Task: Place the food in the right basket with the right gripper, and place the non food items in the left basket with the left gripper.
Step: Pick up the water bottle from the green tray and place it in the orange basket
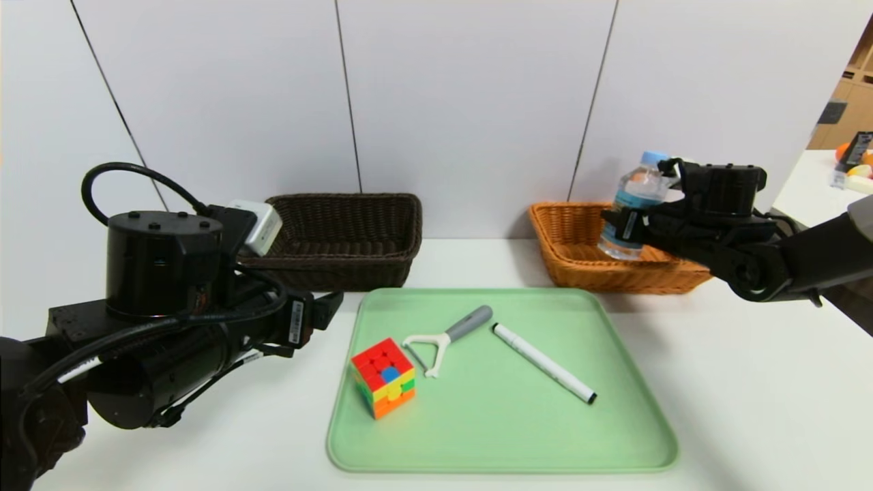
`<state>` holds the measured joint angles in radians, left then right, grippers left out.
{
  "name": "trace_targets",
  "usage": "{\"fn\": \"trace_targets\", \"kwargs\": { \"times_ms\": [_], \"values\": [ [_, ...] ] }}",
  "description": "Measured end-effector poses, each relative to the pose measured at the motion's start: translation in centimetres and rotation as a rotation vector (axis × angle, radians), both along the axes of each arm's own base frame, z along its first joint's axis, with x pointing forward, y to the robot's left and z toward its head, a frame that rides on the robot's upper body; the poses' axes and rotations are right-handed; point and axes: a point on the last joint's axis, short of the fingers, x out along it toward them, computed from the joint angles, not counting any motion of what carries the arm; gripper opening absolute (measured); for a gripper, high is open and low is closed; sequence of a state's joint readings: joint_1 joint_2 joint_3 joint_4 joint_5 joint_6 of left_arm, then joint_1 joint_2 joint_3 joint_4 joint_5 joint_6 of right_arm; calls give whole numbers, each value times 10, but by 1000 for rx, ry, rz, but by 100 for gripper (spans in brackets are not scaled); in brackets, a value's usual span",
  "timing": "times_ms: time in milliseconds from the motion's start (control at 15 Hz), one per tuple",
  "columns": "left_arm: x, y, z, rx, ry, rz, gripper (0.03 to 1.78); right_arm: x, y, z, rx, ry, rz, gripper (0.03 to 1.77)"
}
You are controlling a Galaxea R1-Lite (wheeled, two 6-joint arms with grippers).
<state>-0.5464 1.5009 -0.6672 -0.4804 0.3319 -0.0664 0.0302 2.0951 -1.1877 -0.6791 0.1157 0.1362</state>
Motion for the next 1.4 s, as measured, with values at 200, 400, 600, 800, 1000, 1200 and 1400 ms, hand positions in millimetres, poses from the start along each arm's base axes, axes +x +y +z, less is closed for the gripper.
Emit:
{"fn": "trace_targets", "kwargs": {
  "times_ms": [200,400,600,800,1000,1200,1400],
  "values": [
    [1,0,-1,2,5,1,169,2,-1,-2,-1,-12,-3,86],
    [2,-1,-2,6,7,0,169,6,-1,-2,-2,-65,-5,86],
    [3,-2,-3,7,10,0,169,6,-1,-9,-7,-49,-2,98],
    [4,-2,-2,7,6,7,169,5,-1,-10,-4,-47,1,122],
    [4,-3,-2,9,5,9,169,5,-1,-10,-2,-43,0,138],
    [4,-3,-2,9,5,9,169,4,-1,-9,-2,-44,-2,148],
    [4,-3,-2,10,6,9,169,-1,1,-4,-9,-50,-1,155]
  ]
}}
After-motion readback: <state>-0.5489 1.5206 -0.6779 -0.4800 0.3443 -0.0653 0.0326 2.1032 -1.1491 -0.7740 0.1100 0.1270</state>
